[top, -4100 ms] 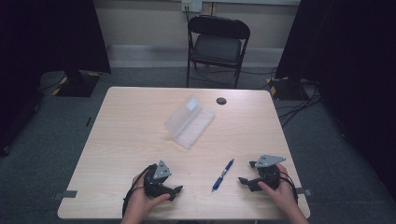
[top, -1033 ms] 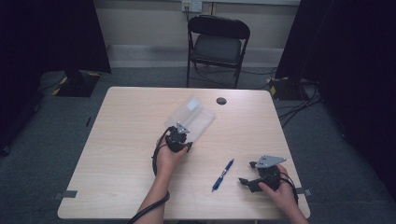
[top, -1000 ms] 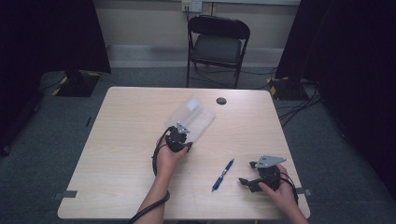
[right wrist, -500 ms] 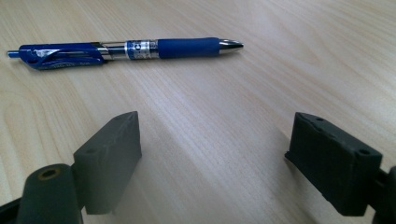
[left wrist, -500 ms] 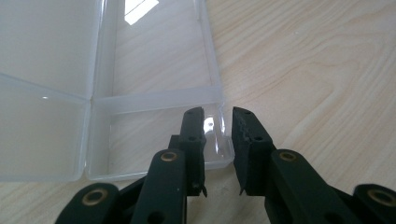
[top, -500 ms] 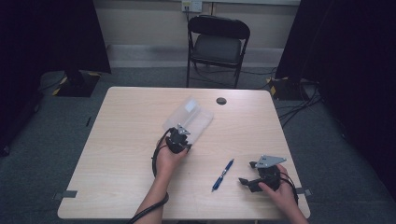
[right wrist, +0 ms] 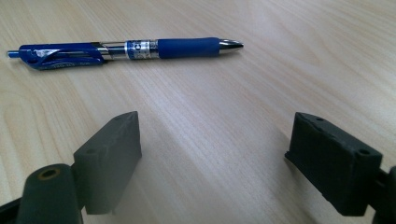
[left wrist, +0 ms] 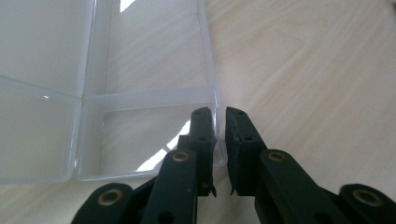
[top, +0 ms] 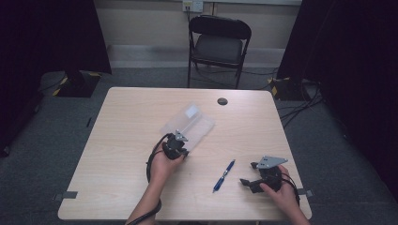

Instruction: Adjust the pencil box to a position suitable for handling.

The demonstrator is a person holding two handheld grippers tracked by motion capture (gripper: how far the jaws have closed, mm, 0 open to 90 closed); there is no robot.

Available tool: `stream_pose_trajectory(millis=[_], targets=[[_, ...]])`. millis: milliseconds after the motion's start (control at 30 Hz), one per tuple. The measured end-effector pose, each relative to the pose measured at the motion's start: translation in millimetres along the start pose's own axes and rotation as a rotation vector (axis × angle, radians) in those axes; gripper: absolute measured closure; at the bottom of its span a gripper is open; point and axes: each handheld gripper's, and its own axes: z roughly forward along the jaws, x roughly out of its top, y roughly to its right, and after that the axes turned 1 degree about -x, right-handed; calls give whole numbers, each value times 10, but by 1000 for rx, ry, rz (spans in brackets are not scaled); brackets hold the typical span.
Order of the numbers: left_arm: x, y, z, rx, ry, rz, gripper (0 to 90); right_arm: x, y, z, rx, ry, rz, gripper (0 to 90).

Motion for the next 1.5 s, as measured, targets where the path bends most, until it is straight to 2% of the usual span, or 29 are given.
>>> stream_pose_trajectory(millis=[100, 200, 300, 333, 433, 467, 533, 867, 967, 1000, 1033, 1100, 1133, 1167, 1233, 1300, 1333, 1367, 1400, 1433, 1500], targets=[[-55, 27, -33, -17, 6, -16, 823, 0, 1, 1, 3, 0, 0, 157], [-143, 45, -113, -35, 2, 5, 827, 0, 0, 0, 0, 0, 0, 156], [-202, 90, -144, -51, 10, -14, 828, 0, 0, 0, 0, 0, 0, 157], [-216, 103, -155, -42, 11, -6, 828, 0, 0, 0, 0, 0, 0, 157], [-251, 137, -169, -56, 16, -11, 828, 0, 0, 0, 0, 0, 0, 157], [-255, 138, -176, -42, 6, 6, 828, 0, 1, 0, 1, 0, 0, 156], [-259, 157, -170, -48, 7, -7, 829, 0, 1, 0, 1, 0, 0, 156], [-260, 159, -184, -48, -7, 5, 828, 0, 1, 0, 1, 0, 0, 156], [-263, 159, -193, -36, -1, -6, 767, 0, 0, 0, 0, 0, 0, 157], [-269, 160, -200, -38, 13, -26, 710, 0, 1, 1, 3, 1, 0, 157], [-268, 156, -218, -53, 14, -32, 698, 0, 1, 1, 3, 1, 0, 156], [-269, 166, -223, -41, 24, -35, 651, 0, 1, 0, 1, 0, 0, 156], [-263, 165, -251, -53, 29, -26, 651, 0, 1, 1, 4, 0, 0, 157], [-252, 185, -289, -42, 51, -27, 576, 0, 1, 1, 4, 1, 0, 156], [-244, 206, -316, -56, 69, -36, 518, 0, 2, 1, 4, 1, 0, 157], [-232, 234, -365, -63, 73, -27, 462, 0, 2, 1, 4, 0, 0, 156], [-230, 255, -380, -70, 77, -20, 462, 0, 2, 1, 4, 0, 0, 156], [-232, 293, -395, -76, 81, -24, 431, 0, 1, 0, 1, 0, 0, 157], [-241, 337, -412, -88, 80, -10, 402, 0, 1, 1, 3, 1, 0, 157], [-241, 337, -412, -88, 80, -10, 398, 0, 1, 1, 3, 1, 0, 157], [-273, 414, -421, -119, 97, 8, 387, 0, 0, 0, 1, 0, 0, 156]])
